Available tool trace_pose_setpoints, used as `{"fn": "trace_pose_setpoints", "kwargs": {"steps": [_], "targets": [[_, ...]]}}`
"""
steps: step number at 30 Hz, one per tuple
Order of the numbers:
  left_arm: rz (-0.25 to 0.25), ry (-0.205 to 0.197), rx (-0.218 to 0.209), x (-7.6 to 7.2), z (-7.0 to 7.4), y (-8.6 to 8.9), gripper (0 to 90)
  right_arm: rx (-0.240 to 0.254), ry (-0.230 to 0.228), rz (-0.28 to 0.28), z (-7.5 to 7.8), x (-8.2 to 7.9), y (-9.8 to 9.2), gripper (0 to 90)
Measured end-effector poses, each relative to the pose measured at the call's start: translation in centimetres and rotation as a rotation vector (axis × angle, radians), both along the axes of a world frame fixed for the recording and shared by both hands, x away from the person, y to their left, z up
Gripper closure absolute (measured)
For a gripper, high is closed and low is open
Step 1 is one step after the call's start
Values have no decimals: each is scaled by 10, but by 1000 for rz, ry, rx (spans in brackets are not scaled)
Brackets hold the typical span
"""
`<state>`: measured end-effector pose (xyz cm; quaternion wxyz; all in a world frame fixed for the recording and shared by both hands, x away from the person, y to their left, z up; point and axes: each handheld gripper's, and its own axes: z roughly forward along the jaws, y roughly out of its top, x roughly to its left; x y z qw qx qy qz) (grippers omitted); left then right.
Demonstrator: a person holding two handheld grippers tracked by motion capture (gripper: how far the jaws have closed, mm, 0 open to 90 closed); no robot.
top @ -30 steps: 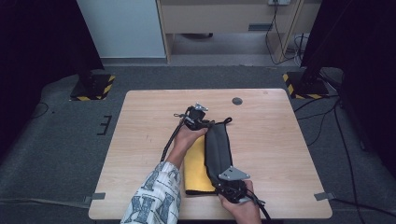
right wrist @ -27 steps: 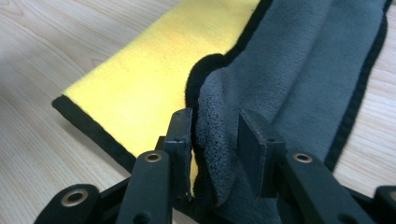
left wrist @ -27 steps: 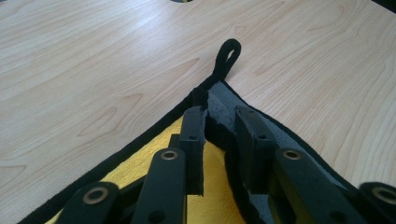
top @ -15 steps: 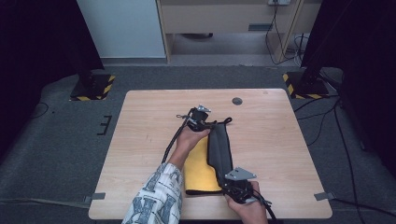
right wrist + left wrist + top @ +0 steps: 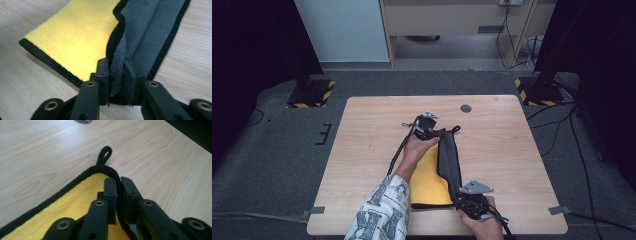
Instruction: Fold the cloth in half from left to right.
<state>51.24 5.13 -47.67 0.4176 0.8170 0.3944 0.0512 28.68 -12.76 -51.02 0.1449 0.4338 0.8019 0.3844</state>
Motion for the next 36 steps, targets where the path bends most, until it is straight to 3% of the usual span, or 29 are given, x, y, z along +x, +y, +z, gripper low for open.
{"fn": "trace_pose_setpoints", "kwargs": {"steps": [4,10,20,24,28,36], "targets": [[-19,5,-3,-3,-1,-6,783,2,9,-26,-1,0,-5,650],[-27,-20,5,-6,3,-8,760,15,17,-46,3,2,-13,561],[-36,-64,29,-15,13,5,738,31,27,-45,9,4,-15,467],[-25,-78,29,-17,16,12,719,37,16,-57,14,1,-21,435],[-21,-101,57,-21,19,18,688,49,-2,-75,20,2,-29,430],[11,-145,78,-29,21,36,598,65,-20,-51,23,25,-29,364]]}}
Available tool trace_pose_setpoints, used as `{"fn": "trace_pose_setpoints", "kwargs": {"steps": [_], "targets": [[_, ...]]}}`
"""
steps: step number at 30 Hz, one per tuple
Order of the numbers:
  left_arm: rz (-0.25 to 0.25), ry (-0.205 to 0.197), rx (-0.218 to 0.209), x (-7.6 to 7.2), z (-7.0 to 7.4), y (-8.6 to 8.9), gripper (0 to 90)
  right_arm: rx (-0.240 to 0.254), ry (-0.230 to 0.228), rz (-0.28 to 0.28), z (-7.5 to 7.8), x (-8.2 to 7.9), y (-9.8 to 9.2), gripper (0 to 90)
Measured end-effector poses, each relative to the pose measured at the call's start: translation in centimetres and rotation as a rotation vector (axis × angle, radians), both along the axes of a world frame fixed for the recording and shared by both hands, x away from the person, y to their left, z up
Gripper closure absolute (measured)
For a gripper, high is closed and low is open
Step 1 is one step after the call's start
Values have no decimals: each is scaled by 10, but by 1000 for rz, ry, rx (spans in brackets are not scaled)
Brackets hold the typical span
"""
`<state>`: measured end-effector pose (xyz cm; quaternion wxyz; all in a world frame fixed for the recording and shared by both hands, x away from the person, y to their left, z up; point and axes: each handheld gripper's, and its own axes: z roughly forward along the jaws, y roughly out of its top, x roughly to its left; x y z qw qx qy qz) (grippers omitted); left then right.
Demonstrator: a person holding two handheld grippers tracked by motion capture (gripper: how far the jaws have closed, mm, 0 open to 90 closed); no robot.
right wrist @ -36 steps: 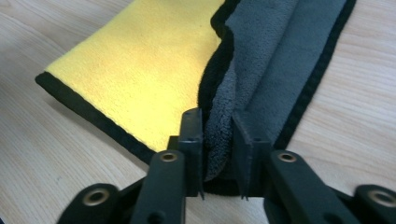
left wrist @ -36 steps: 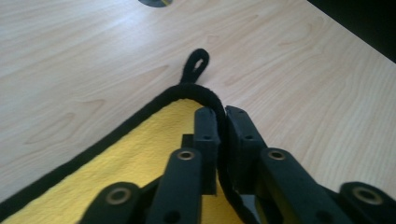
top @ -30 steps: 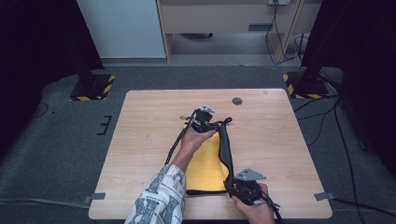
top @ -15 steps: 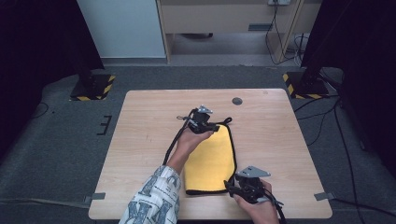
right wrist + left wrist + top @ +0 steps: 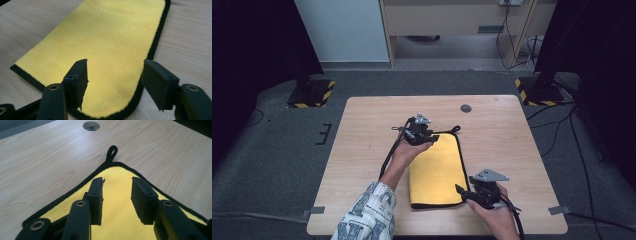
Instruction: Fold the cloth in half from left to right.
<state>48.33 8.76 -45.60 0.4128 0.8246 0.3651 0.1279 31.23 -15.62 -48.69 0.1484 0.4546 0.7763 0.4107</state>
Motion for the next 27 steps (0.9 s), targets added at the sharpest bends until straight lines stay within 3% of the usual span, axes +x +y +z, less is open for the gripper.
{"fn": "trace_pose_setpoints", "kwargs": {"steps": [5,12,21,27], "targets": [[23,-10,-4,-3,2,14,555,7,1,44,-1,19,10,283],[57,-19,16,-8,5,34,457,-11,-6,57,-5,45,19,200],[77,16,13,-9,0,46,300,-33,2,14,-6,77,20,159],[80,28,16,-10,-2,46,194,-44,1,18,0,94,24,120]]}}
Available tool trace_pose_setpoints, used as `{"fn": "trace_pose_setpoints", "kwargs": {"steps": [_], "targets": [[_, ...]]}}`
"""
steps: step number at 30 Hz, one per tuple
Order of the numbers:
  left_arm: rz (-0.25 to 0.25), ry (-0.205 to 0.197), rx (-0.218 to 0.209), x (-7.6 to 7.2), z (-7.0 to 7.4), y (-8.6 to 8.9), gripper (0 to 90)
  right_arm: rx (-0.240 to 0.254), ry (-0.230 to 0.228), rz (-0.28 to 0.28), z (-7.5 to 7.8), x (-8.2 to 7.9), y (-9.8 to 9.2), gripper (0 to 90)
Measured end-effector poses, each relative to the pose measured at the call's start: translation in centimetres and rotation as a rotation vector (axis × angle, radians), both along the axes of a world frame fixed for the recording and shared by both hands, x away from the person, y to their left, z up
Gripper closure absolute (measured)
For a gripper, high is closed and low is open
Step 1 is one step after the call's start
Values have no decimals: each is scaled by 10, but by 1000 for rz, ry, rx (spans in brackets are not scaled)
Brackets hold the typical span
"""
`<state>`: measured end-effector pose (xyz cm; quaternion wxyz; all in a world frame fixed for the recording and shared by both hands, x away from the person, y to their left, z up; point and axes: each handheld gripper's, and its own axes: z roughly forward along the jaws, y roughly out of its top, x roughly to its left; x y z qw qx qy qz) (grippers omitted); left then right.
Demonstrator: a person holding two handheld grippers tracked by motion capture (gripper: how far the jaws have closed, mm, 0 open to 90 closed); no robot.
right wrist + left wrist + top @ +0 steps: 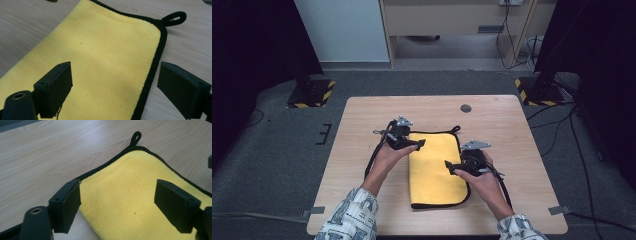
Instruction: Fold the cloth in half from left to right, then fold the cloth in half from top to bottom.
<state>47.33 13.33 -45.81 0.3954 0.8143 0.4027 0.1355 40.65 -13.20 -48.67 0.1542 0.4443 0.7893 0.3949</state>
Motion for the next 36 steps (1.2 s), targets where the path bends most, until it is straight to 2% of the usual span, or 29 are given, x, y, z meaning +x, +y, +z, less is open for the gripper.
{"fn": "trace_pose_setpoints", "kwargs": {"steps": [2,8,11,16,21,23,27,36], "targets": [[-3,-1,7,-1,0,0,180,-2,1,14,3,5,2,107],[-11,-9,9,-1,-1,5,144,-24,-4,8,11,25,4,131],[3,-14,7,3,-4,9,143,-30,-7,3,13,40,3,174],[33,-1,-3,11,-9,17,163,-37,12,-11,8,73,3,274],[46,12,16,18,-12,19,195,-44,19,-15,5,96,1,345],[53,4,30,19,-13,19,212,-44,25,-21,5,101,2,362],[57,10,17,22,-14,17,229,-58,25,-14,6,107,5,393],[67,-3,9,21,-10,18,271,-72,38,-4,6,116,8,463]]}}
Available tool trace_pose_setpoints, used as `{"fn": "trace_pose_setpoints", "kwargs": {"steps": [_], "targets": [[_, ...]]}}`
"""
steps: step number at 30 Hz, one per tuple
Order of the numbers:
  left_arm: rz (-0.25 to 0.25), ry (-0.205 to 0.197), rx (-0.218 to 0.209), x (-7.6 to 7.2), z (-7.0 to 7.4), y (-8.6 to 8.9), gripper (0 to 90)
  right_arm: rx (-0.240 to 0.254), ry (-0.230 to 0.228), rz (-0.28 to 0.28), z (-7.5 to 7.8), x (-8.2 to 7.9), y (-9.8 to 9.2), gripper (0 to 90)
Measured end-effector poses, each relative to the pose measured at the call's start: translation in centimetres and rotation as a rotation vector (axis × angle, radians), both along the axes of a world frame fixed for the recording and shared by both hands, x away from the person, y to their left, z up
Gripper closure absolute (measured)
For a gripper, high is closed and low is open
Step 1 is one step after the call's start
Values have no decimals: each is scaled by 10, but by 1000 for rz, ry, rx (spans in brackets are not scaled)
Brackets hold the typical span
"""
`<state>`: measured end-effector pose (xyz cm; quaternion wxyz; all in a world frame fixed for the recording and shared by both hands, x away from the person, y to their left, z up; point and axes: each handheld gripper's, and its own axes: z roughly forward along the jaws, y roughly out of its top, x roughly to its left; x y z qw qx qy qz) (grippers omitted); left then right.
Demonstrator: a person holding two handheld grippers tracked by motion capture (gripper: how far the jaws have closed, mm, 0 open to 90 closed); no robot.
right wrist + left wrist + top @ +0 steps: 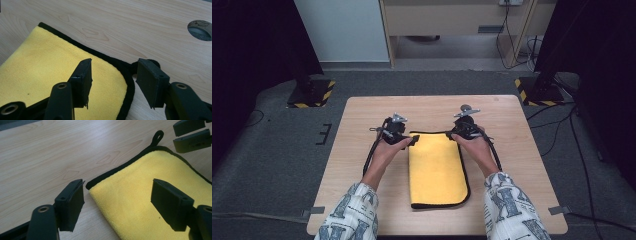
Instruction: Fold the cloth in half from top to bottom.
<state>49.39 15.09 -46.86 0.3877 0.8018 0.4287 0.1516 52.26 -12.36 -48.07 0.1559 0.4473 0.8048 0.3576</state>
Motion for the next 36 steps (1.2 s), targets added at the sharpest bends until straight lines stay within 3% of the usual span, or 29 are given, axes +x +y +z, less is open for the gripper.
{"fn": "trace_pose_setpoints", "kwargs": {"steps": [14,19,25,31,36], "targets": [[15,8,1,1,-4,3,332,13,14,-21,-1,7,-8,559],[0,1,23,-3,-4,-2,360,6,2,-46,-2,8,-8,607],[2,-2,23,-2,-5,-4,369,13,43,-52,-14,13,-4,549],[-1,-2,19,-3,-5,-4,368,-5,80,-89,-32,22,-1,403],[4,-2,18,-3,-6,-1,367,-2,112,-100,-41,26,-1,376]]}}
